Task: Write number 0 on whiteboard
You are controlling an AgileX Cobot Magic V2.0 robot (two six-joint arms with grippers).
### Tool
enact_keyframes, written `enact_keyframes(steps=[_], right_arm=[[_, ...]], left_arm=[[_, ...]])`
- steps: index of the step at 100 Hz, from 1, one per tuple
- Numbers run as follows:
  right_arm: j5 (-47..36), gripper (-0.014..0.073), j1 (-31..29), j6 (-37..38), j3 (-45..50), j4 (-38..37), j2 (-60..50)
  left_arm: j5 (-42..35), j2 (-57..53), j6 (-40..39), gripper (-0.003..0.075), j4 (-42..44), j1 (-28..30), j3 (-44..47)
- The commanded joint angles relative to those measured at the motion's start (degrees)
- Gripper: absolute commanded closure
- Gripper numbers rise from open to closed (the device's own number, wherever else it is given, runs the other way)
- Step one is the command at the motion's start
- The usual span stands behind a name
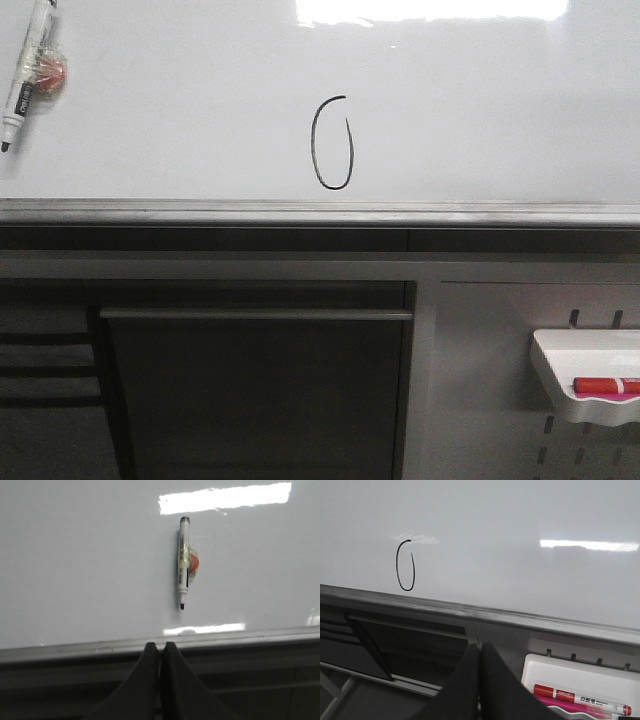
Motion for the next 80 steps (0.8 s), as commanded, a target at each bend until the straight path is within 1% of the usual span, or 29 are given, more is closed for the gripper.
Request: enact_keyframes(steps=[1,5,20,80], right_arm=[[-4.3,0.0666,-0.22,0.0,-1.37,-0.54,0.23],[-4.3,0.0666,-0.22,0.0,-1.37,-0.54,0.23],[-4.3,0.0666,-0.22,0.0,-1.37,-0.54,0.33],[-4.82,0.0666,-0.22,0.0,-0.92,-0.54,0.02]], left_arm=[[-6.58,-1.4,-3.52,0.0741,0.93,1.07,1.63],[-4.58,-1.4,-3.52,0.0741,0.01,1.77,1.34],[-4.25,-1.4,-3.52,0.0741,-0.26,4.31,1.48],[-4.25,-1.4,-3.42,0.0741,-0.26,4.38,1.48]])
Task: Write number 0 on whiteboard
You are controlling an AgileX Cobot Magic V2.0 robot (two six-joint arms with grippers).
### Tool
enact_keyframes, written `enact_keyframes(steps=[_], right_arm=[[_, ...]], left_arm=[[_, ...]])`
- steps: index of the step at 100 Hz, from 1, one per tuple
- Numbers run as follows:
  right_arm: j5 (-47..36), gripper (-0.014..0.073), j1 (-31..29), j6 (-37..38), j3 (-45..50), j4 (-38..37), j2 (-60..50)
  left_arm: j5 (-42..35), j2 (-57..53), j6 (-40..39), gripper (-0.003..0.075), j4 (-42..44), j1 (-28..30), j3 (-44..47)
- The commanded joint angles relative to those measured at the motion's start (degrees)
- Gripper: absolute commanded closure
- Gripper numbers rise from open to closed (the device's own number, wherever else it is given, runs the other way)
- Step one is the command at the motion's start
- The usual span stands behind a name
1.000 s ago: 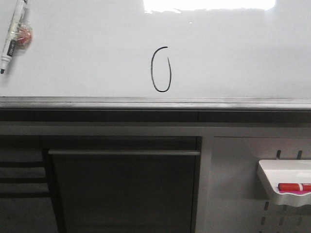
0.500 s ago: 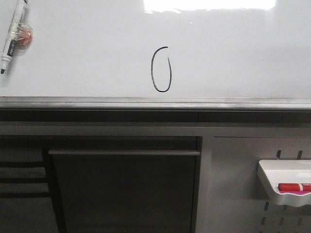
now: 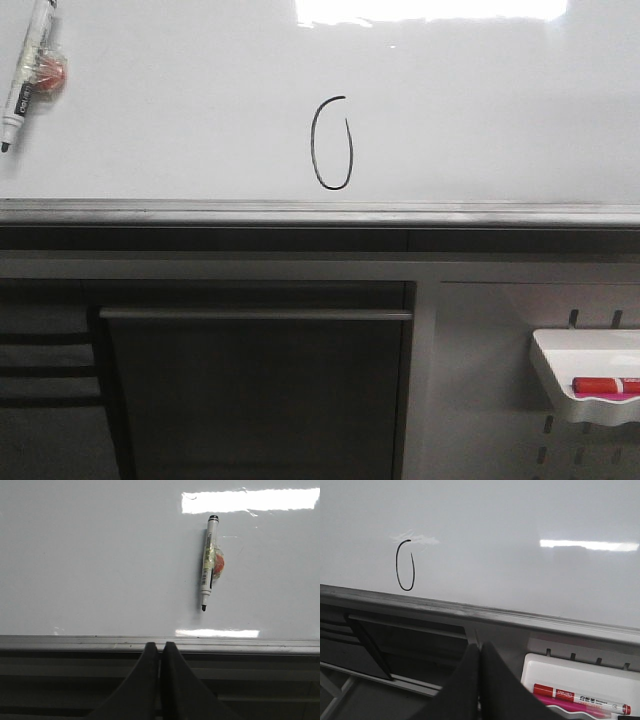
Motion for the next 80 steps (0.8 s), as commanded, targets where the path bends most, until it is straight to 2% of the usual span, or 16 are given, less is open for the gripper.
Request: enact_keyframes(steps=[1,12,23,37,56,80], right_arm=[[-4.93,0.0666,-0.11,0.0,-0.74,-0.54,-0.19],[-11.32,0.0666,-2.52,-0.3,4.57,-4.13,-5.77],[-22.48,0.0666,-7.41,-0.3,13.21,-4.13,-12.8],[-30.21,0.0666,-11.56,-0.3,22.63,-3.27,-20.34],[-33.37,0.0666,-12.71,-0.3,29.99,-2.67,-25.29],[-31.56,0.0666,-12.71,-0.3,29.86,-2.92,-25.46]], left_arm=[[-4.05,-1.4,-0.51,0.0741,-0.43,0.01,1.48],[-4.05,-1.4,-0.51,0.0741,-0.43,0.01,1.48],[-4.05,-1.3,-0.51,0.0741,-0.43,0.01,1.48],[-4.05,-1.3,-0.51,0.0741,-0.43,0.01,1.48],[-4.05,-1.3,-0.51,0.0741,-0.43,0.01,1.48],[-4.05,-1.3,-0.51,0.0741,-0.43,0.01,1.48]])
